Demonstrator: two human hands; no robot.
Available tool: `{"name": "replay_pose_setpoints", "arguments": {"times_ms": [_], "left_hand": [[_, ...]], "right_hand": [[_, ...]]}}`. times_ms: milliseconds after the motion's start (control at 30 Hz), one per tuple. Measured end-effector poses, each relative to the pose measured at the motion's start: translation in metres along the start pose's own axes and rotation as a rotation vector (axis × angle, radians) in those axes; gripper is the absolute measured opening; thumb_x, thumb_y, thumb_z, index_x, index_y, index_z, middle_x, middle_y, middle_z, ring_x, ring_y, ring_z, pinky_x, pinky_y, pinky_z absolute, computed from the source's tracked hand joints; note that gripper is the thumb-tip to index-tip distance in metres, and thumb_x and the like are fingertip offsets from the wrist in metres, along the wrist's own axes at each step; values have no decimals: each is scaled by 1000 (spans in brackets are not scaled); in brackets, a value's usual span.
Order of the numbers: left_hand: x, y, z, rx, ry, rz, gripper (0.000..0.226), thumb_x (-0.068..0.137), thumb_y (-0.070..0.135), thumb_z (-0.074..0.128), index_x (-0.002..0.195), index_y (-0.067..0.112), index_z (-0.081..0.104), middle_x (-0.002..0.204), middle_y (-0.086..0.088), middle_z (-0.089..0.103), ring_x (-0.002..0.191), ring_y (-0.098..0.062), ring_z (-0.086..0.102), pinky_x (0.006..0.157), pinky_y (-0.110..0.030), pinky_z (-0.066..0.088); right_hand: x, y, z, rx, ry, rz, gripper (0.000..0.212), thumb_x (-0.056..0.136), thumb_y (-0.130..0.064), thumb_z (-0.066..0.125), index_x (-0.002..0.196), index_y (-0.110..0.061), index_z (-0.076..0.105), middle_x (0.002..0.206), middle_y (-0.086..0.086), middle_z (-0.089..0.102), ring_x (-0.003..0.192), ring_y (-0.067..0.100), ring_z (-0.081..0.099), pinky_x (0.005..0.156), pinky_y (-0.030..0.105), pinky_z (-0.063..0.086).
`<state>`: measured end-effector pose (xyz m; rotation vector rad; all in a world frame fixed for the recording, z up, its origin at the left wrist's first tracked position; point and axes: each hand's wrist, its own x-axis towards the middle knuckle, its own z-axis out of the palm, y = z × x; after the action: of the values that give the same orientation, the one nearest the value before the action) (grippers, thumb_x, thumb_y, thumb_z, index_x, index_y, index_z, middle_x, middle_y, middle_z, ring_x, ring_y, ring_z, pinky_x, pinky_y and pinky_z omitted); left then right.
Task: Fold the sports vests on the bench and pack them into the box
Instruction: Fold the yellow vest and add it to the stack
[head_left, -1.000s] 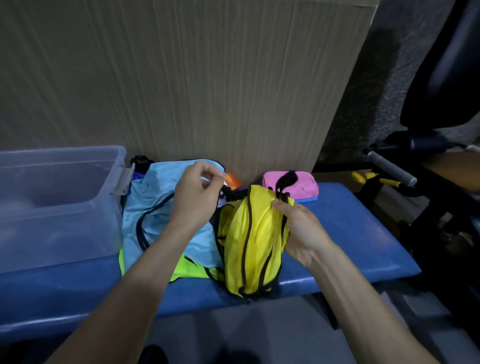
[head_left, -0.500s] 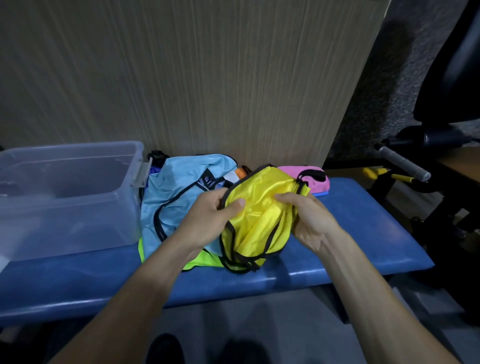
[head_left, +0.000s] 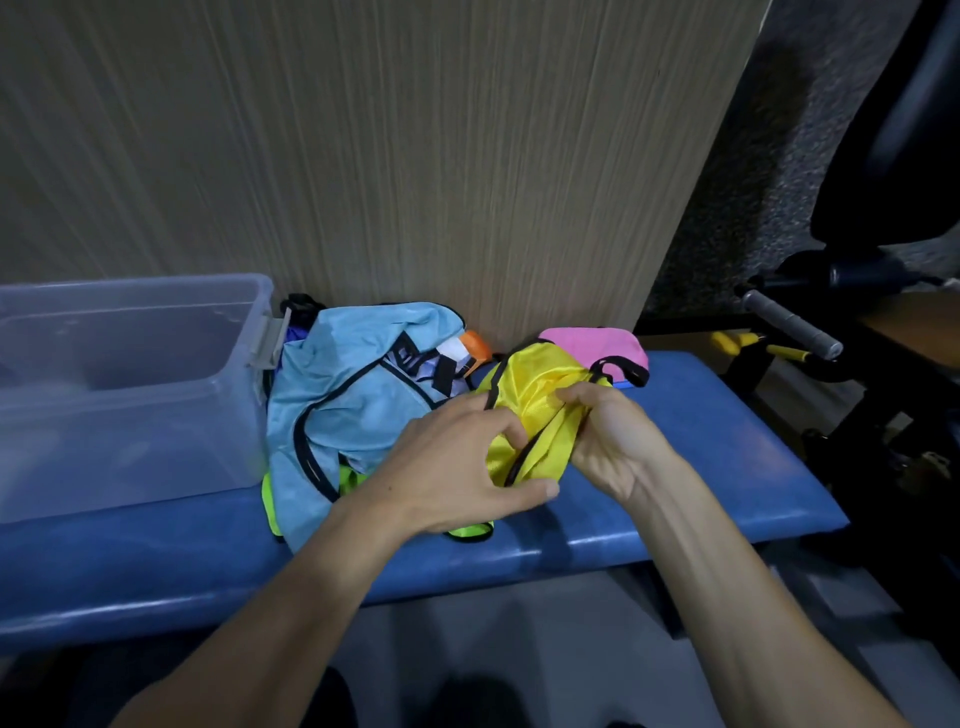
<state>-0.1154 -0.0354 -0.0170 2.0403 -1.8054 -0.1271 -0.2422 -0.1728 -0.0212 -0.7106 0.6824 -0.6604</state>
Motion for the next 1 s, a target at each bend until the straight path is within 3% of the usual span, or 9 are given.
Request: {"name": "replay_pose_setpoints", "arguments": {"times_ms": [100,267,367,400,467,700,833,933,1000], "left_hand": [[5,-3,2,-21,57,-14,30,86,63,66,100,37,61,94,19,48,98,-7,50,83,-36,46],[11,-18,-10,-704,94,-221,15,85,41,79,83,27,72,89,19,70,92,8,61,87,-12,42],[19,-22,-15,-1087,236,-361,16,93,35,72,86,21,76,96,1,75,97,-17,68,101,-40,51],[21,-22,-18,-1215,311,-404,19,97,32,68,86,18,75,95,-5,73,94,-22,67,99,-45,51],[25,-24,-27,-1400,466,-461,23,102,29,61,88,12,69,85,-7,69,85,-21,65,89,-41,54],[23,-43,-45,-1519,736,-553,23,103,34,58,90,16,64,80,-2,68,76,-15,67,73,-33,56],[13,-28,-45,-1322,509,-398,29,102,35,58,90,12,70,85,-7,69,79,-16,66,73,-32,54],[5,-8,-39,-1171,244,-261,38,98,39,58,95,4,74,89,-16,67,82,-23,62,75,-37,52],[2,2,-34,-1076,60,-197,35,100,35,55,110,7,75,96,-18,69,81,-25,63,64,-35,54]], "right_hand": [[3,-1,-1,7,15,-10,35,98,2,42,130,12,55,128,30,63,118,40,65,80,46,62],[6,-5,-16,-142,-5,30,33,104,-13,49,130,3,59,123,20,70,114,34,68,86,46,60],[3,-7,-26,-321,-21,21,25,101,-13,55,123,-3,63,112,9,71,97,25,71,76,38,62],[1,-7,-29,-356,-11,11,21,100,-11,57,119,-7,65,106,8,70,87,20,70,69,34,61],[-2,-9,-35,-405,19,-10,26,98,-7,59,123,-8,67,103,7,72,80,17,68,63,29,58],[-17,-23,-62,-460,165,-36,26,98,3,54,119,-4,68,111,18,74,92,26,71,74,34,58],[-26,-19,-69,-595,213,-10,27,96,-1,60,122,-5,68,113,20,73,98,30,71,79,36,59],[-43,-16,-51,-466,16,22,35,92,1,66,127,-6,65,117,21,72,98,30,69,81,35,61],[-52,-16,-36,-370,-157,17,47,86,2,69,131,-11,62,117,23,70,98,29,68,81,34,62]]}}
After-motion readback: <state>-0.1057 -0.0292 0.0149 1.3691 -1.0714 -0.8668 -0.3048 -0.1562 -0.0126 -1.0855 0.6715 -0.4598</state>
